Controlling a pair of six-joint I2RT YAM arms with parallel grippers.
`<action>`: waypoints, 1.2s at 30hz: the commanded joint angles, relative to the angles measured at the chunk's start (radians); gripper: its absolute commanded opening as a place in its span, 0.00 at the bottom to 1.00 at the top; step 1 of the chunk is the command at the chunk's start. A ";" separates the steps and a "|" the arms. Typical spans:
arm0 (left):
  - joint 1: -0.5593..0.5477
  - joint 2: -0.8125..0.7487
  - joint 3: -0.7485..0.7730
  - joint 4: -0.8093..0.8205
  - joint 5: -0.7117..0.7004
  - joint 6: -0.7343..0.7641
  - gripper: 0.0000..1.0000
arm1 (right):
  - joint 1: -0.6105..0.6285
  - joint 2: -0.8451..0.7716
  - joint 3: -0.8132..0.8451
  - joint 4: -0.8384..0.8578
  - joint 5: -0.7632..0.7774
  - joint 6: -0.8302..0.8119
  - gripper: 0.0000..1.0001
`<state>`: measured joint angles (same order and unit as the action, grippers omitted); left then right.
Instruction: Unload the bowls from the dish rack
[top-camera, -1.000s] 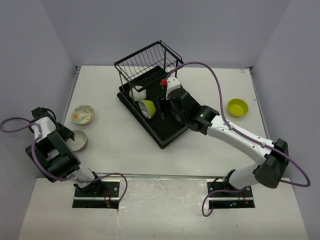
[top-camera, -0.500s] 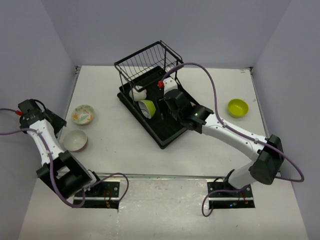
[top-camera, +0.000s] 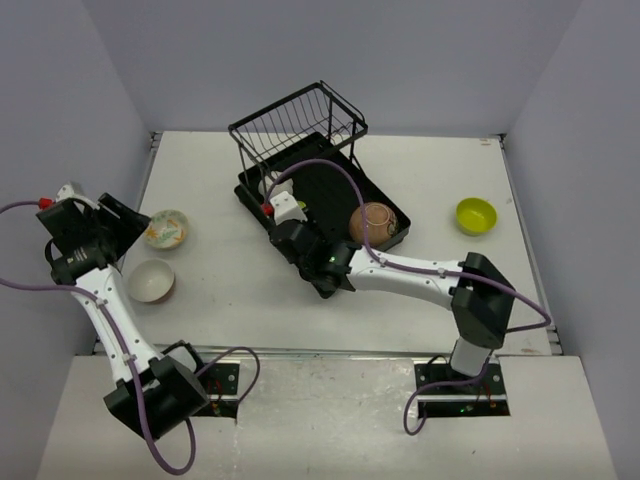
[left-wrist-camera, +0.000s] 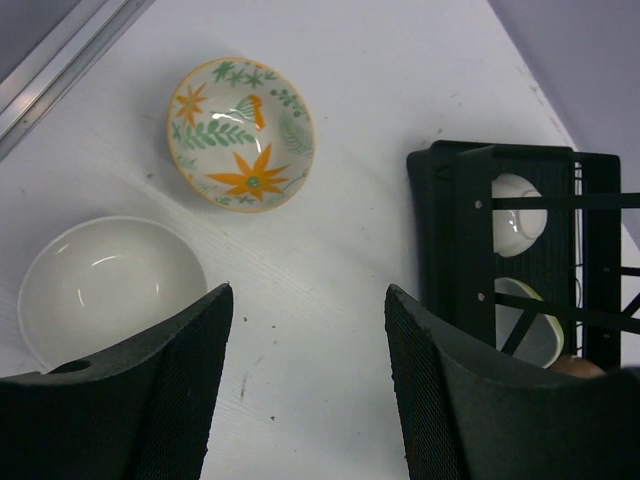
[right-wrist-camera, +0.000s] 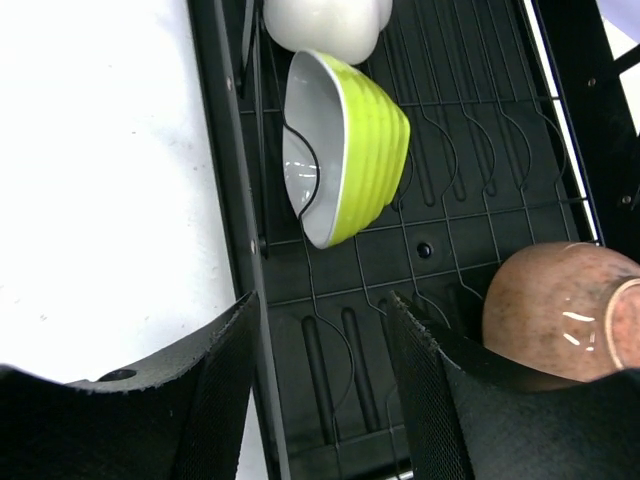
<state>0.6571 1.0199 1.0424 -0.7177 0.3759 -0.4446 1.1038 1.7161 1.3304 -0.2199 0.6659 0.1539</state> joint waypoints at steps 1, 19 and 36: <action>-0.017 -0.032 -0.007 0.076 0.087 -0.013 0.64 | 0.004 0.054 0.050 0.086 0.138 0.032 0.54; -0.056 -0.126 -0.125 0.225 0.185 -0.075 0.64 | 0.010 0.299 0.118 0.416 0.363 -0.146 0.52; -0.076 -0.130 -0.061 0.258 0.255 -0.103 0.65 | 0.010 0.504 0.124 0.911 0.616 -0.506 0.11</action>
<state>0.5922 0.9001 0.9348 -0.5091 0.5941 -0.5388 1.1107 2.1773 1.4342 0.4870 1.2396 -0.2138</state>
